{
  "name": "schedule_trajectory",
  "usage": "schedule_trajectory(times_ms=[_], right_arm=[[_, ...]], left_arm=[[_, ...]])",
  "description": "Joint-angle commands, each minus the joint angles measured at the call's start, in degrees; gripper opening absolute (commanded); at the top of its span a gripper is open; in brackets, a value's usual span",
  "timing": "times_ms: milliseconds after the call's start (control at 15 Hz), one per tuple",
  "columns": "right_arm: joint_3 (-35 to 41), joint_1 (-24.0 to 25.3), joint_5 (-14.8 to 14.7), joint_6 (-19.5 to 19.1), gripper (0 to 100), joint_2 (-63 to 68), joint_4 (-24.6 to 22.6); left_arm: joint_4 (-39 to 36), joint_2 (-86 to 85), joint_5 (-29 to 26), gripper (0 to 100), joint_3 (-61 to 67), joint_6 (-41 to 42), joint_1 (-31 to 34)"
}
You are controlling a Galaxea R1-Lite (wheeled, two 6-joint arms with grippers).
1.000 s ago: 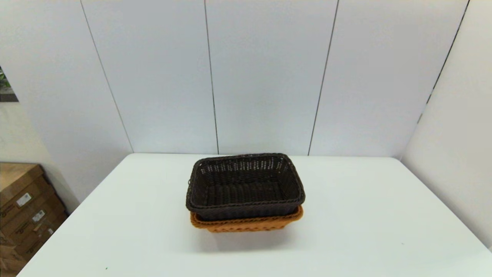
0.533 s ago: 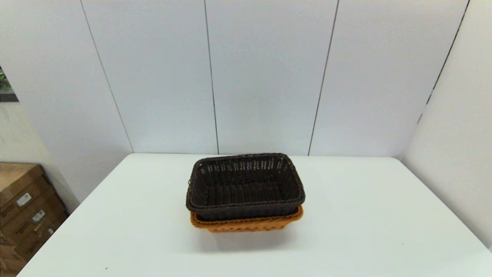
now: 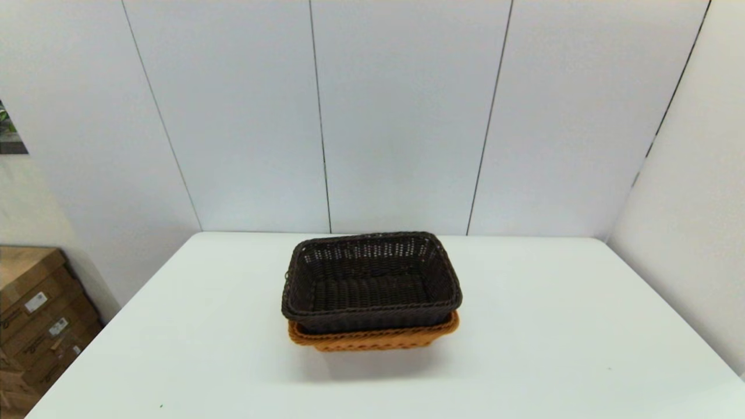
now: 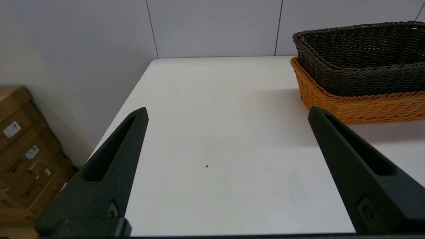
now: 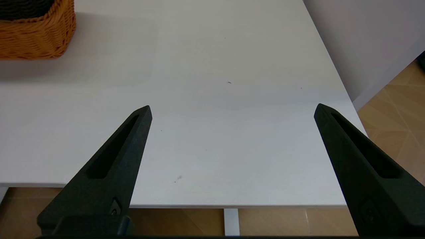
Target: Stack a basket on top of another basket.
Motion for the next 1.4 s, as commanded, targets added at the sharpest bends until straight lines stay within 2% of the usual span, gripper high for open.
schedule_trajectory(times_ms=[67, 1400], right_arm=[[-0.01, 0.00, -0.01, -0.05, 100, 0.30, 0.09], [-0.01, 0.00, -0.01, -0.05, 100, 0.30, 0.09]], left_arm=[[0.00, -0.11, -0.02, 100, 0.09, 0.00, 0.02], [0.00, -0.11, -0.02, 100, 0.09, 0.00, 0.02]])
